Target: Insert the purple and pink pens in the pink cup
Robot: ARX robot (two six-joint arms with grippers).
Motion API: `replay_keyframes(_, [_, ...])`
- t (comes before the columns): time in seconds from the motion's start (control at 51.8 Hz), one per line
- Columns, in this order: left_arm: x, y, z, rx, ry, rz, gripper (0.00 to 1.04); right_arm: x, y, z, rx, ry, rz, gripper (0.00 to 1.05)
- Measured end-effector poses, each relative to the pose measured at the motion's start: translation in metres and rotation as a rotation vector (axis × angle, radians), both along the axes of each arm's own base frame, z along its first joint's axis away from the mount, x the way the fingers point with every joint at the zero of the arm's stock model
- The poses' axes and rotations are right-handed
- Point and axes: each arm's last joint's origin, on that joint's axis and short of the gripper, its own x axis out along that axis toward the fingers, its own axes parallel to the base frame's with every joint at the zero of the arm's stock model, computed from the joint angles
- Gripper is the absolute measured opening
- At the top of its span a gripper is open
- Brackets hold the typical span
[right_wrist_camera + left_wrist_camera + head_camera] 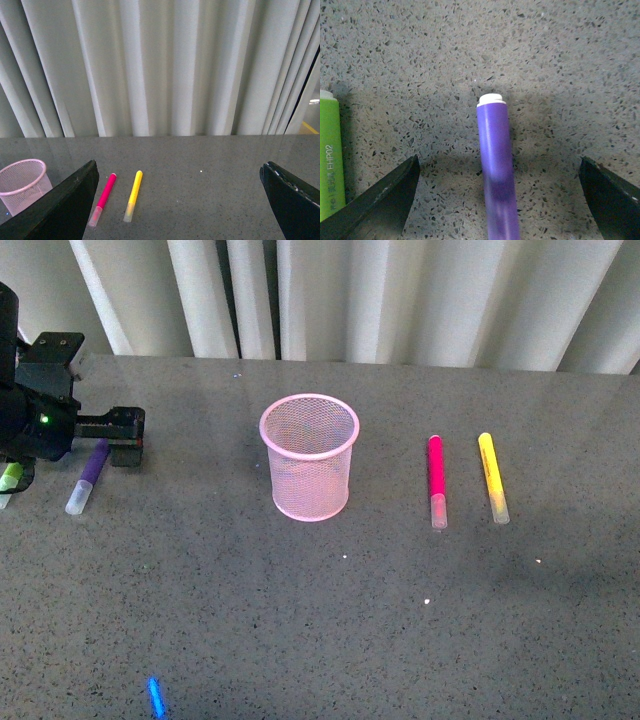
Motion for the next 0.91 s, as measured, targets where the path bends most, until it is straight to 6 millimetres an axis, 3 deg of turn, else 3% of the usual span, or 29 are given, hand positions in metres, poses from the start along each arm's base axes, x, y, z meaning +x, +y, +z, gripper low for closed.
replay_keyframes(0.425, [0.018,0.0,0.001,-0.001,0.024,0.03,0.98,0.0,0.0,0.0,0.0,0.0,0.0,0.98])
replay_keyframes(0.483, [0.018,0.0,0.001,-0.001,0.026,0.036,0.91,0.0,0.0,0.0,0.0,0.0,0.0,0.98])
replay_keyframes(0.676, [0.017,0.0,0.0,-0.013,0.04,0.041,0.54,0.0,0.0,0.0,0.0,0.0,0.0,0.98])
replay_keyframes(0.908, [0.014,-0.005,0.004,-0.097,0.056,0.044,0.22,0.0,0.0,0.0,0.0,0.0,0.0,0.98])
